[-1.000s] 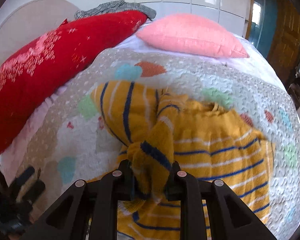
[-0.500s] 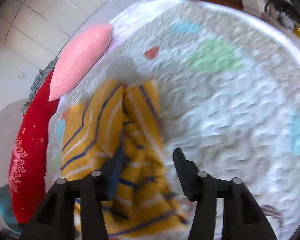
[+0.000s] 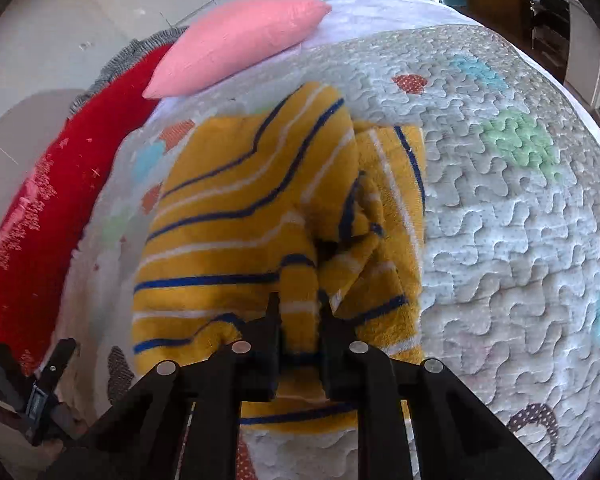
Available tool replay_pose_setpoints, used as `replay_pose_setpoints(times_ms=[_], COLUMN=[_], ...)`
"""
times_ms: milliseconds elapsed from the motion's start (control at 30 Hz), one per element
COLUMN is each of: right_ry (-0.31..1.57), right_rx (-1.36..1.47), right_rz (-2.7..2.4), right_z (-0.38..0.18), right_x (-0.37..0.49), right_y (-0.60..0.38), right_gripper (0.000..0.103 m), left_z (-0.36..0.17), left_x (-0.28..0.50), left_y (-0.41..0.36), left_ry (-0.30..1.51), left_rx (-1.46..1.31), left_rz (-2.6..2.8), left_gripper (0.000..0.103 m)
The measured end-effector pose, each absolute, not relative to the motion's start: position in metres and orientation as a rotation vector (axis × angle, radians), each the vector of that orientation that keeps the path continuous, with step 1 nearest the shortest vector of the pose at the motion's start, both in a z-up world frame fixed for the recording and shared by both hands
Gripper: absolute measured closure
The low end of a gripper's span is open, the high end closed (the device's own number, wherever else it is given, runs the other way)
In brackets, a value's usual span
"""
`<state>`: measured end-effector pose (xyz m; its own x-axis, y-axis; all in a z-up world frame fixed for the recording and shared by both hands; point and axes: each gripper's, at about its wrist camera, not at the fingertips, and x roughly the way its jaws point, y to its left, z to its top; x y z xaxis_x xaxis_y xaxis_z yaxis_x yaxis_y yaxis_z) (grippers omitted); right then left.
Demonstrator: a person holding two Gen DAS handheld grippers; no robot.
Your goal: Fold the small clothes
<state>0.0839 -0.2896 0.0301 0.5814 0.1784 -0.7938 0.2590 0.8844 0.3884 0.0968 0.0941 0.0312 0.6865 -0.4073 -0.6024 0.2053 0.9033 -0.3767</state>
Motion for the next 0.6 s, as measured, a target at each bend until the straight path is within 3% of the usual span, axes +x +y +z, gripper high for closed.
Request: replay_pose_setpoints(times_ms=[167, 233, 333, 433, 500, 533, 567, 600], right_ry=[0.893, 0.925, 1.000, 0.917, 0.857, 0.831, 0.803, 0.791], right_rx=[0.498, 0.467, 0.371, 0.343, 0.348, 0.348, 0.335, 0.323], right_rz=[-0.159, -0.247, -0.328, -0.327, -0.299, -0.275, -0.242, -0.230], right_z=[0.043, 0.036, 0.020, 0.042, 0.063, 0.072, 0.083, 0.088], right_x=[0.052, 0.045, 0.034, 0.027, 0.031, 0.036, 0.048, 0.053], right_y=[-0.316, -0.325, -0.329, -0.325, -0.322, -0.317, -0.311, -0.308], right_gripper=[0.094, 0.102, 0.101, 0.100, 0.083, 0.050, 0.024, 0.019], left_z=[0.032, 0.031, 0.030, 0.028, 0.027, 0.026, 0.026, 0.026], left_x=[0.098, 0.098, 0.097, 0.097, 0.097, 0.097, 0.097, 0.096], left_y=[0.096, 0.094, 0.091, 0.087, 0.084, 0.083, 0.081, 0.080], left_ry=[0.744, 0.749, 0.749, 0.751, 0.759, 0.760, 0.761, 0.760], left_rx=[-0.303, -0.296, -0.281, -0.268, -0.258, -0.255, -0.249, -0.242], left_rz=[-0.341, -0.341, -0.338, -0.329, -0.326, -0.327, -0.328, -0.330], left_gripper=[0.000, 0.000, 0.000, 0.000, 0.000, 0.000, 0.000, 0.000])
